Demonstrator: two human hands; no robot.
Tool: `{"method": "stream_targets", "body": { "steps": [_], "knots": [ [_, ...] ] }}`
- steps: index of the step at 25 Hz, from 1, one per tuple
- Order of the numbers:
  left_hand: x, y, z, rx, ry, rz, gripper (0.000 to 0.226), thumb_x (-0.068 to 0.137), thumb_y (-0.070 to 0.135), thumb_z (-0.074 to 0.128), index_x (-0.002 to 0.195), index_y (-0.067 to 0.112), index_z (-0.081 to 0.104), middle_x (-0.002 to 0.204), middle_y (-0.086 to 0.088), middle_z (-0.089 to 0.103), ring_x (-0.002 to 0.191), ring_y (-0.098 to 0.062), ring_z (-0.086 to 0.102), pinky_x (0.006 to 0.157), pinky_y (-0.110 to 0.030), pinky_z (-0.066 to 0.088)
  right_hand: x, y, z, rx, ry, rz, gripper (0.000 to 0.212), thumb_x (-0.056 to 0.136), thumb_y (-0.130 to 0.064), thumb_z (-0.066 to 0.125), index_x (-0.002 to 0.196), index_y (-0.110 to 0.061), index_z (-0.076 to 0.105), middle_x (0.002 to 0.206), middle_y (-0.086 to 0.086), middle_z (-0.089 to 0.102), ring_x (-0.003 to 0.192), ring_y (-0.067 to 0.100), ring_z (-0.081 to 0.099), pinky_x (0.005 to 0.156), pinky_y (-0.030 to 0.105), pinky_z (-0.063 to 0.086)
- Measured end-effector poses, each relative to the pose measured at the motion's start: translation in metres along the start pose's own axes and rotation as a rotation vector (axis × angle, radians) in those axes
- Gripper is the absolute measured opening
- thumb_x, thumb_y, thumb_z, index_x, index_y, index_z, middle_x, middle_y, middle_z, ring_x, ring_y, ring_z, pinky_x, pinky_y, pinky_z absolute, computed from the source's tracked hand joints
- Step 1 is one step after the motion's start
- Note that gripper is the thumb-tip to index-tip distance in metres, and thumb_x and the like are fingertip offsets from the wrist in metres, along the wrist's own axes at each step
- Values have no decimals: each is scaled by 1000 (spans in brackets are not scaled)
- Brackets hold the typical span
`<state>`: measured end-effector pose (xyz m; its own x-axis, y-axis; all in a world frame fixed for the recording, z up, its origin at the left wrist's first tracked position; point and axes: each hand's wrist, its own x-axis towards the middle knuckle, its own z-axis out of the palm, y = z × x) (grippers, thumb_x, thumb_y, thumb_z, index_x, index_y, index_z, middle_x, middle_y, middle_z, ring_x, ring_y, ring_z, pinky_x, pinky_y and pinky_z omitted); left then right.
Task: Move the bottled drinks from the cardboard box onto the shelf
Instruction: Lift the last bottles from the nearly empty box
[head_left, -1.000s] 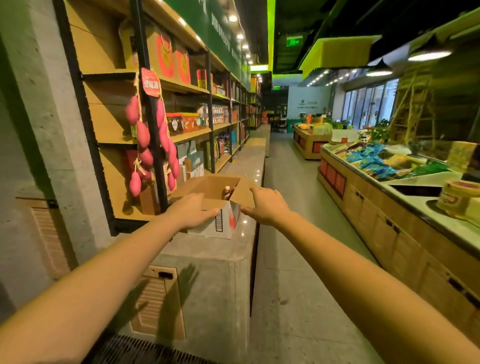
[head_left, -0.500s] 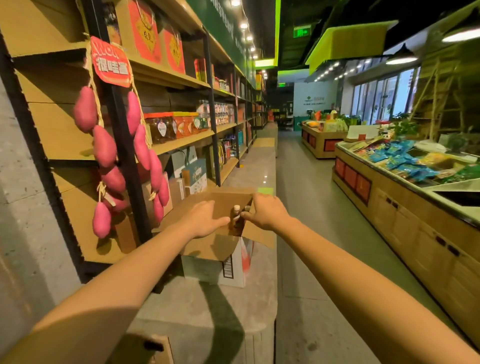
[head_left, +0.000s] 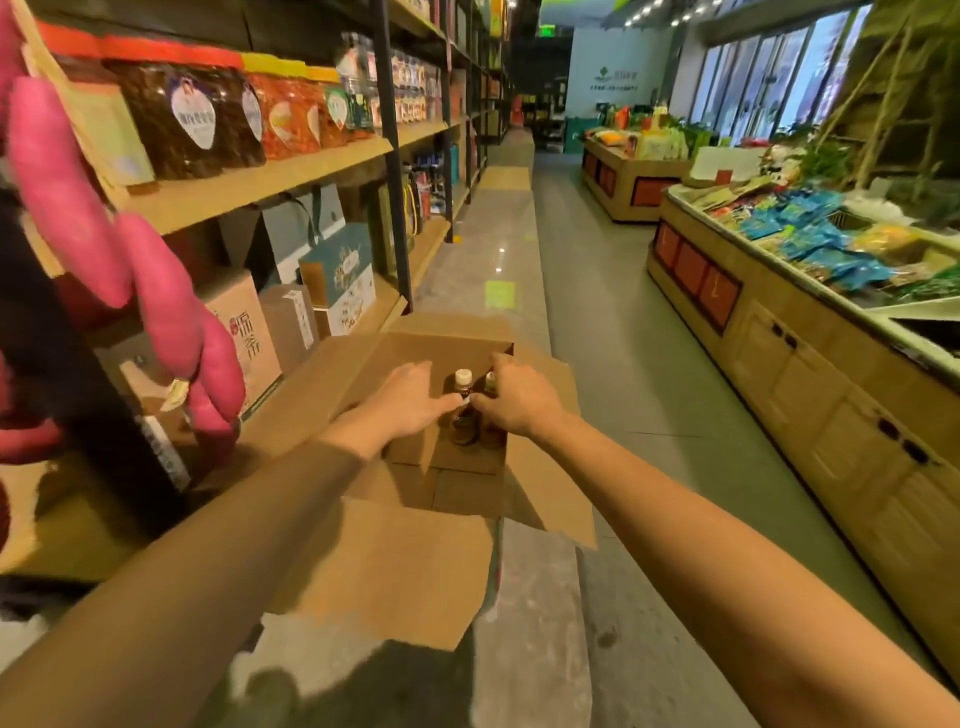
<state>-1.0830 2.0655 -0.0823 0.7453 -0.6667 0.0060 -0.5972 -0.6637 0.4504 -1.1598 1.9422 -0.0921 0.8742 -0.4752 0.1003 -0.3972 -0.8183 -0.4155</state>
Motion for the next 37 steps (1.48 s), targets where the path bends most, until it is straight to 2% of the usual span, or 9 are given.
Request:
{"method": "stream_targets", "body": {
  "steps": [3,7,12,16,18,22,29,34,37],
  "knots": [
    [62,-28,12,12,-47,10,67,93,40,52,146,6,28,149,-13,35,136,-29,34,110,-40,32,47,1,34,106,-10,91,56,91,-26,56,139,-5,36,142,15,45,128,32,45,104,40,40],
    [122,-66,43,-6,-51,-29,61,94,35,51,144,8,30,145,-12,42,133,-29,40,107,-41,37,91,-3,86,433,19,299,46,94,-15,51,138,-6,39,137,15,51,127,32,48,103,38,39],
    [170,-90,99,-217,-34,-120,59,94,29,53,146,11,30,144,-11,44,134,-29,39,107,-39,33,138,20,145,711,184,610,56,95,-16,50,146,-11,27,144,12,45,134,26,41,112,37,33],
    [202,-102,143,-367,9,-179,62,93,31,54,147,14,28,145,-10,44,134,-27,40,107,-38,34,169,40,181,788,304,730,66,95,-13,49,151,-14,13,151,11,33,142,24,27,118,36,20],
    [213,-101,159,-414,53,-192,62,93,28,55,147,13,28,144,-10,45,134,-26,39,108,-38,33,185,46,196,807,365,755,68,95,-14,48,151,-17,9,150,13,35,141,27,30,118,40,21],
    [239,-98,183,-546,72,-225,61,90,28,59,143,14,34,142,-7,46,134,-25,40,107,-37,34,205,56,219,722,444,750,64,96,-15,46,150,-17,12,157,5,20,146,21,16,120,40,14],
    [269,-106,209,-603,107,-220,40,84,30,66,117,10,55,120,-8,57,118,-23,51,92,-29,39,224,71,245,749,575,856,56,93,-22,53,144,-21,30,149,3,37,140,21,29,117,42,24],
    [269,-110,214,-624,148,-191,41,85,23,66,122,8,55,124,-8,54,120,-22,50,94,-27,38,229,73,245,782,608,853,53,89,-21,60,139,-18,40,145,1,43,138,19,34,116,39,25],
    [262,-108,212,-705,142,-239,44,86,24,65,126,10,53,127,-7,56,123,-22,49,101,-34,39,224,72,241,803,591,828,51,89,-19,62,136,-16,44,142,3,47,134,20,39,114,38,29]
  ]
}}
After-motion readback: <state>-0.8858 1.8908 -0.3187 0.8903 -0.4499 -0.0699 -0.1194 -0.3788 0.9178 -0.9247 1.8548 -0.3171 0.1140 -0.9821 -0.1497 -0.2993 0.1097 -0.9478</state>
